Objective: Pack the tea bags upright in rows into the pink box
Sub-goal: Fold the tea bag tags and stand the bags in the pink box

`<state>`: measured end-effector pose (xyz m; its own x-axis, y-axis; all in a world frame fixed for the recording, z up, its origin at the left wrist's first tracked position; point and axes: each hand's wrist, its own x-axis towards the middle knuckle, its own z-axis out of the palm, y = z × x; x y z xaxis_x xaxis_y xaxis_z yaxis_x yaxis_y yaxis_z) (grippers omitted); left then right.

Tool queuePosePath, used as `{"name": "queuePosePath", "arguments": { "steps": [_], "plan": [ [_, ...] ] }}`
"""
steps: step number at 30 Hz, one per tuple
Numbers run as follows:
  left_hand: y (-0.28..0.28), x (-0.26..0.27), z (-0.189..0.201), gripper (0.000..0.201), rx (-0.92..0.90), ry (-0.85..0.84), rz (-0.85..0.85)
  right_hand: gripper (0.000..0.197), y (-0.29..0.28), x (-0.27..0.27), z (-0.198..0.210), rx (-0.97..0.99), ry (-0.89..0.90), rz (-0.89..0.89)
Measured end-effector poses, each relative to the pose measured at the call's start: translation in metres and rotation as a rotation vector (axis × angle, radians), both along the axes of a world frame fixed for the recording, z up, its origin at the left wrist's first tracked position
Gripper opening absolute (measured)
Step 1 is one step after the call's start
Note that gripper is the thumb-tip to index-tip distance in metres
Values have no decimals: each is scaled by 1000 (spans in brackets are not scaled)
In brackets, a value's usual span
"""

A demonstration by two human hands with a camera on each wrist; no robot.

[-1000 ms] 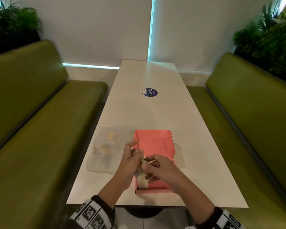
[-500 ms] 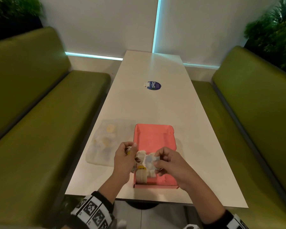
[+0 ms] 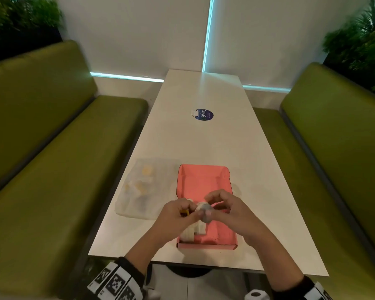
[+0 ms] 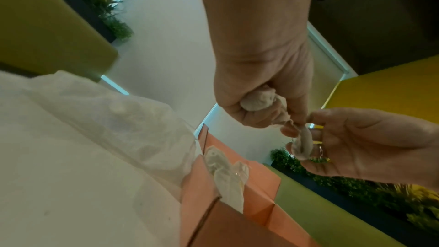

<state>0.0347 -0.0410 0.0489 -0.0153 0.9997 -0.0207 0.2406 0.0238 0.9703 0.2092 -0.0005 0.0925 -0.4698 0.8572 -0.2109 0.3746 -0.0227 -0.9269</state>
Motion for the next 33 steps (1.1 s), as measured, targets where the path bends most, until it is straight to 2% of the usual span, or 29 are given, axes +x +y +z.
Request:
{"name": "queuePosePath", "arguments": {
  "steps": [2, 5, 9, 10, 11, 13, 14, 15, 17, 18, 19, 21, 22, 23, 25, 26, 29, 31, 33],
  "plan": [
    [-1, -3, -1, 11, 47, 135, -70, 14, 3, 1, 4, 92, -85, 77],
    [-1, -6, 3, 8, 81, 276, -152, 15, 8, 0, 9, 162, -199, 181],
    [-1, -7, 6, 12, 93, 349, -180, 12, 9, -1, 14, 189, -304, 304],
    [-1, -8, 7, 16, 95, 333, -146, 13, 10, -2, 14, 221, -309, 260],
    [0, -10, 8, 18, 101, 291, -88, 16, 13, -2, 13, 270, -295, 142],
    [1, -13, 9, 17, 122, 204, 53, 16, 16, -1, 12, 355, -177, -228],
    [2, -15, 10, 16, 134, 182, 99, 17, 17, 1, 12, 343, -112, -327],
    [3, -16, 10, 16, 141, 169, 115, 19, 16, 2, 13, 279, -78, -303],
    [2, -17, 9, 14, 152, 165, 83, 20, 10, 1, 11, 48, -96, -29],
    [2, -16, 9, 13, 154, 161, 57, 19, 7, 1, 8, 9, -125, 27],
    [3, -15, 8, 12, 152, 148, 38, 19, 9, 1, 6, 34, -149, -26],
    [3, -11, 6, 14, 146, 107, 15, 23, 13, 2, 2, 219, -202, -268],
    [3, -9, 6, 15, 140, 92, 1, 24, 13, 2, 1, 243, -203, -273],
    [3, -7, 6, 17, 132, 92, -16, 25, 12, 1, 2, 220, -202, -194],
    [4, -3, 4, 20, 124, 149, -70, 27, 7, -1, 3, 111, -157, -20],
    [4, -1, 3, 19, 132, 192, -95, 26, 5, 0, 4, 67, -118, -14],
    [5, 4, 2, 12, 180, 224, -91, 17, 7, 1, 5, -20, 0, -97],
    [6, 4, 2, 15, 193, 201, -53, 13, 6, 0, 6, -31, -3, -149],
    [7, 3, 3, 17, 192, 202, -30, 31, 7, 2, 4, -16, 8, -214]
  ]
}}
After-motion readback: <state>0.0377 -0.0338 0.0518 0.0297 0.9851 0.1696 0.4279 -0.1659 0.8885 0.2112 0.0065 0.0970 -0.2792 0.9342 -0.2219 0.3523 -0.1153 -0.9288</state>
